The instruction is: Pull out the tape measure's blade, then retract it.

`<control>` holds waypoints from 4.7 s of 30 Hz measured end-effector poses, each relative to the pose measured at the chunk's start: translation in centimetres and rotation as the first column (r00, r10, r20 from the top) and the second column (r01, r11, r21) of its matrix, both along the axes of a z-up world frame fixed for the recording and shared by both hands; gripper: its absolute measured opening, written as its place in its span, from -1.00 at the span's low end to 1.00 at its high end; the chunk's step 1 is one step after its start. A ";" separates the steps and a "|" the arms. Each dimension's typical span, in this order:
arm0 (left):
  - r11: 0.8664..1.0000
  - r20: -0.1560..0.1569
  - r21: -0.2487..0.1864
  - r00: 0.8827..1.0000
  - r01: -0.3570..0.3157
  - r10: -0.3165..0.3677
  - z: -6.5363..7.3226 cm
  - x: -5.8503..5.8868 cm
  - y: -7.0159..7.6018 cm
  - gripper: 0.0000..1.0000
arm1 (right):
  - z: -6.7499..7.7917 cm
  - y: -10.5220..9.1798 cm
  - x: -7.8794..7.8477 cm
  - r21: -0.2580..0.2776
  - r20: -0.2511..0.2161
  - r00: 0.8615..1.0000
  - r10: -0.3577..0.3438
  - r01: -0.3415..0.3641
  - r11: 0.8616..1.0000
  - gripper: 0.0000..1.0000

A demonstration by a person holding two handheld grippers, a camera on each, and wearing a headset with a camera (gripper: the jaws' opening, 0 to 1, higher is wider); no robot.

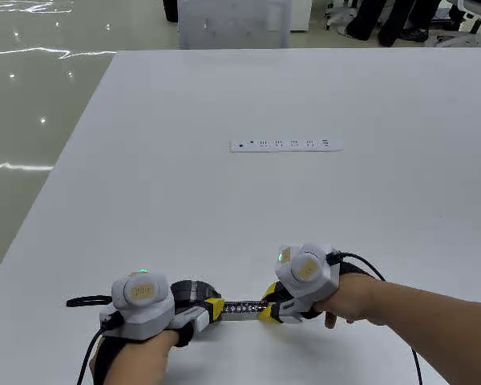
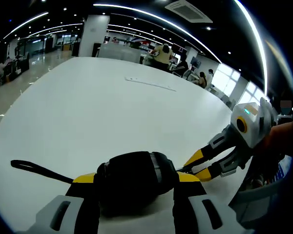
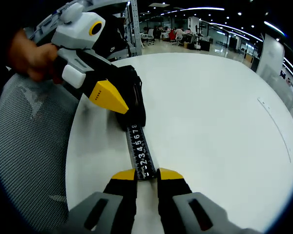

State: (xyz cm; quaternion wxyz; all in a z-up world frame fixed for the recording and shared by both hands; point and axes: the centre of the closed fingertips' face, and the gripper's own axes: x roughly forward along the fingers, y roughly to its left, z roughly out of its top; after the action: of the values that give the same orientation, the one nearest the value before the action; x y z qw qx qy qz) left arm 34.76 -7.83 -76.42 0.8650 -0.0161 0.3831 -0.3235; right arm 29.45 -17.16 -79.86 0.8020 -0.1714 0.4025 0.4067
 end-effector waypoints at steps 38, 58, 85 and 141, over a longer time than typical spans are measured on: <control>0.998 0.026 0.047 0.999 -0.031 0.030 -0.1 0.0 -0.3 0.18 | 0.0 1.1 0.8 0.010 -0.011 1.000 -0.022 0.022 1.000 -0.73; 0.990 0.032 0.067 0.992 -0.123 0.121 -0.3 0.2 0.4 0.18 | 0.2 1.1 0.8 0.026 0.015 1.000 -0.026 0.026 0.999 -0.72; 0.996 0.010 0.067 0.999 -0.051 0.050 -0.3 0.0 0.2 0.16 | 0.3 4.5 1.7 0.034 -0.002 0.998 0.060 -0.060 0.998 -0.73; 0.998 0.040 0.029 0.998 0.055 -0.056 2.2 1.7 2.1 0.67 | 1.3 4.0 0.9 0.075 -0.073 0.994 -0.076 0.082 0.994 -0.30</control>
State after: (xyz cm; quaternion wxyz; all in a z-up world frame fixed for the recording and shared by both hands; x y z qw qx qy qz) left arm 36.42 -5.76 -74.24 0.8636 0.0132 0.3699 -0.3424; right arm 30.33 -13.12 -78.52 0.8090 -0.1097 0.4205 0.3958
